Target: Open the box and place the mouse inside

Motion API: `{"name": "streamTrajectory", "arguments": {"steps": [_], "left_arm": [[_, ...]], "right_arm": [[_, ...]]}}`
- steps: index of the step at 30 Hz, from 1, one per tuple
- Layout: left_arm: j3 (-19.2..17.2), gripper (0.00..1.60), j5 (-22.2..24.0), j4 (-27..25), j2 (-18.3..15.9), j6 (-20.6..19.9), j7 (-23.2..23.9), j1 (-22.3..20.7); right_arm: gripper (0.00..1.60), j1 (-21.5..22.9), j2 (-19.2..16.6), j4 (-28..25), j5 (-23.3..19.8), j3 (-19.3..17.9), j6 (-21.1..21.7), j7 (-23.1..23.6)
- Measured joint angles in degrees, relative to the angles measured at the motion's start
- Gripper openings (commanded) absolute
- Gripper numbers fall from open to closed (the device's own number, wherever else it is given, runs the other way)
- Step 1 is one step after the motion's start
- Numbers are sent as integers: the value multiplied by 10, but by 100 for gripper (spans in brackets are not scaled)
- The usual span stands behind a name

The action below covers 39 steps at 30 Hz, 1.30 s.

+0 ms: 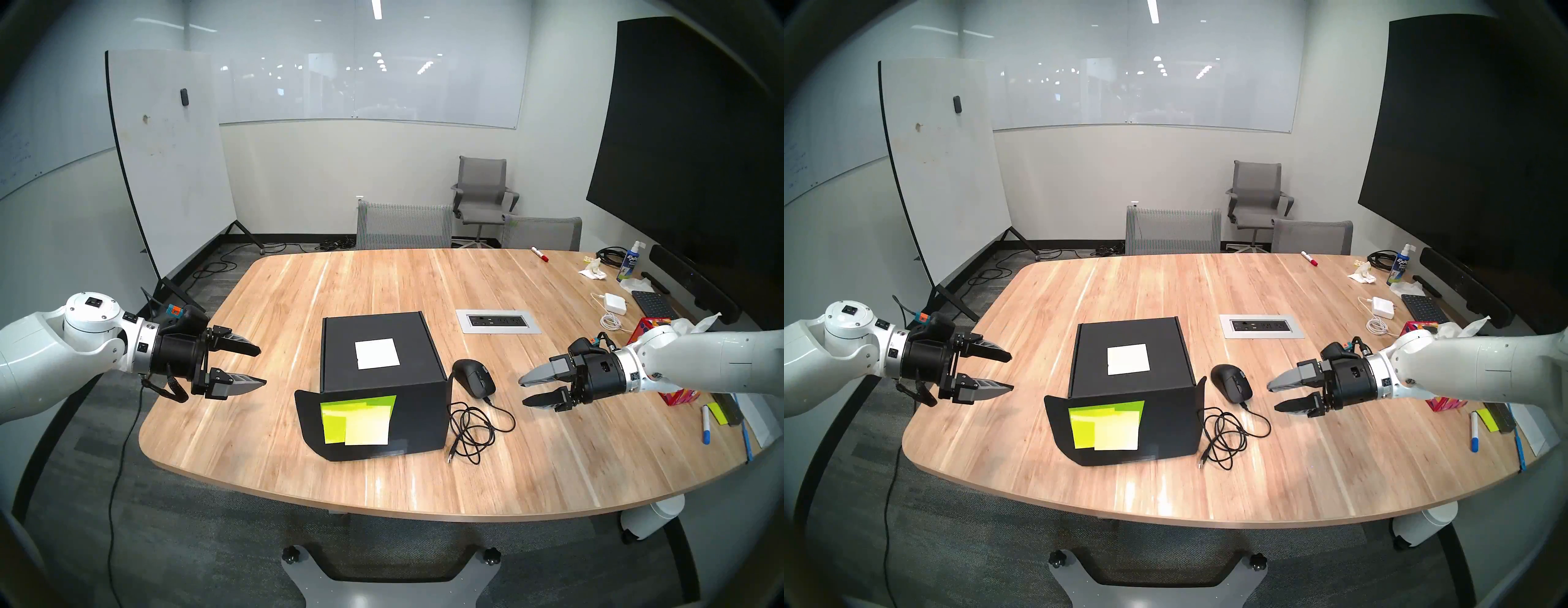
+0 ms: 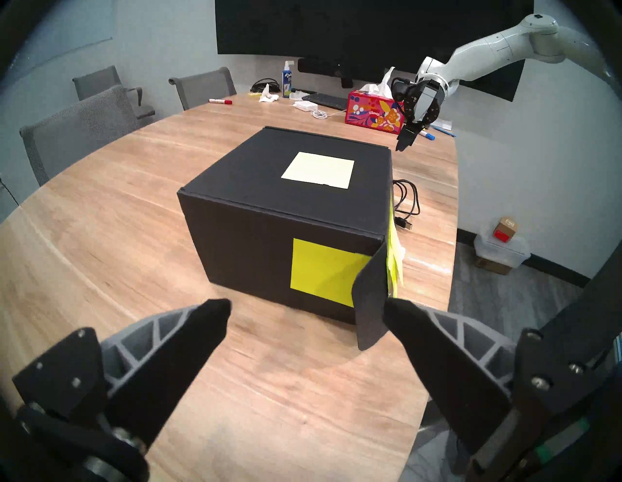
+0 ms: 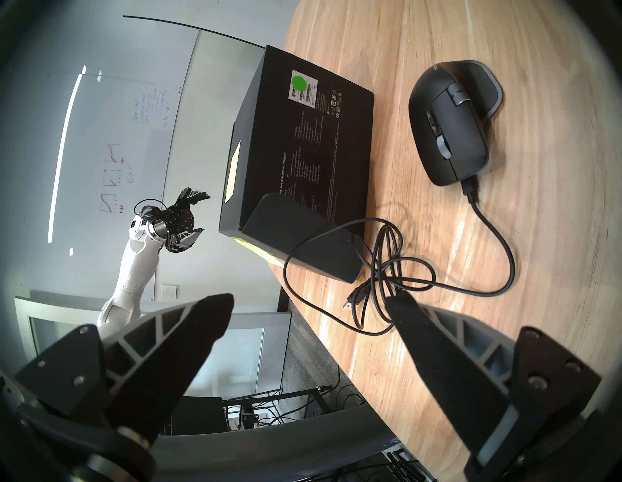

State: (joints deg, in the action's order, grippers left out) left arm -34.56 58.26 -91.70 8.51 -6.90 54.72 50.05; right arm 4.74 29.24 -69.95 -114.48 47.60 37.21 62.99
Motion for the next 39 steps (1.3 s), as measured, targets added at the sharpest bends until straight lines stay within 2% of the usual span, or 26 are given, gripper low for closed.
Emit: {"name": "streamTrajectory", "arguments": {"steps": [12, 25, 39], "left_arm": [[-1, 160, -17, -15, 8, -25, 19, -7], [3, 160, -18, -38, 4, -26, -2, -7], [8, 160, -40, -22, 22, -45, -18, -9]], "right_arm": [[160, 0, 0, 0, 0, 0, 0, 0], [160, 0, 0, 0, 0, -1, 0, 0], [160, 0, -1, 0, 0, -2, 1, 0]]}}
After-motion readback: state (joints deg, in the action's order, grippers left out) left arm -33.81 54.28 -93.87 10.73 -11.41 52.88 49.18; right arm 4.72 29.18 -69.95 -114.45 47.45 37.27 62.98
